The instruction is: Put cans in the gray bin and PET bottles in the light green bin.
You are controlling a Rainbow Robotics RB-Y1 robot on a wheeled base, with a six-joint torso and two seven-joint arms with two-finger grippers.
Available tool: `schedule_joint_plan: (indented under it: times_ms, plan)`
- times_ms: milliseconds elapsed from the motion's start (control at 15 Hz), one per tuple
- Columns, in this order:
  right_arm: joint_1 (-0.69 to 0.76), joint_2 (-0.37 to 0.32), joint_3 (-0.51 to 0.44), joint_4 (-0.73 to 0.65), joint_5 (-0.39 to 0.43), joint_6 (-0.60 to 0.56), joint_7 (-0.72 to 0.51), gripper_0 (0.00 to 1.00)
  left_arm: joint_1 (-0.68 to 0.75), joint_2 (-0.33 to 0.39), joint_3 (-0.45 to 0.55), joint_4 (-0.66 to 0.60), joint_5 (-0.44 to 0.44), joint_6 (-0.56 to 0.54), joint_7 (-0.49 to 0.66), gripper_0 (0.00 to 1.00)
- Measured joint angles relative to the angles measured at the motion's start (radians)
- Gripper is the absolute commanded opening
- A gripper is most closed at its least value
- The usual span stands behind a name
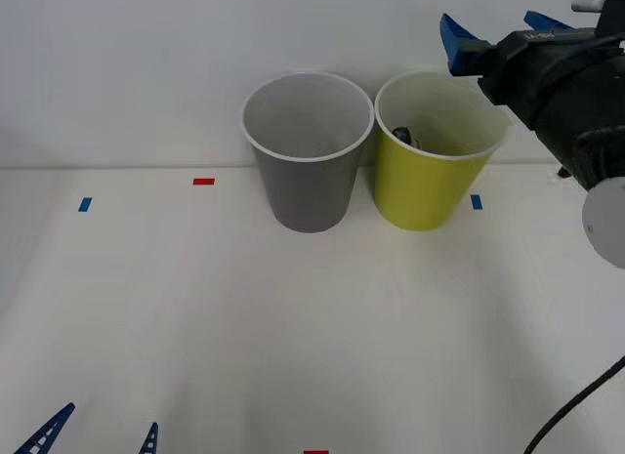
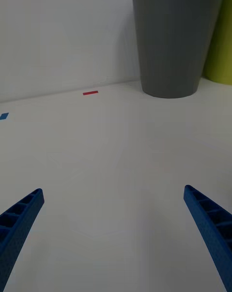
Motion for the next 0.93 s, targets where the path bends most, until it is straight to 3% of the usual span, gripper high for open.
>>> schedule_joint_plan:
  times_ms: [400, 667, 933]
  plan:
    - [0.353, -0.010, -0.005, -0.260, -0.030, -0.024, -0.031, 1.00, 0.000, 0.000, 0.000, 0.000, 0.000, 0.000, 0.000, 1.00]
    - [0.517, -0.046, -0.012, -0.302, -0.055, -0.125, -0.044, 1.00, 0.000, 0.000, 0.000, 0.000, 0.000, 0.000, 0.000, 1.00]
    - [0.583, -0.068, -0.016, -0.330, -0.065, -0.138, -0.042, 1.00, 0.000, 0.000, 0.000, 0.000, 0.000, 0.000, 0.000, 1.00]
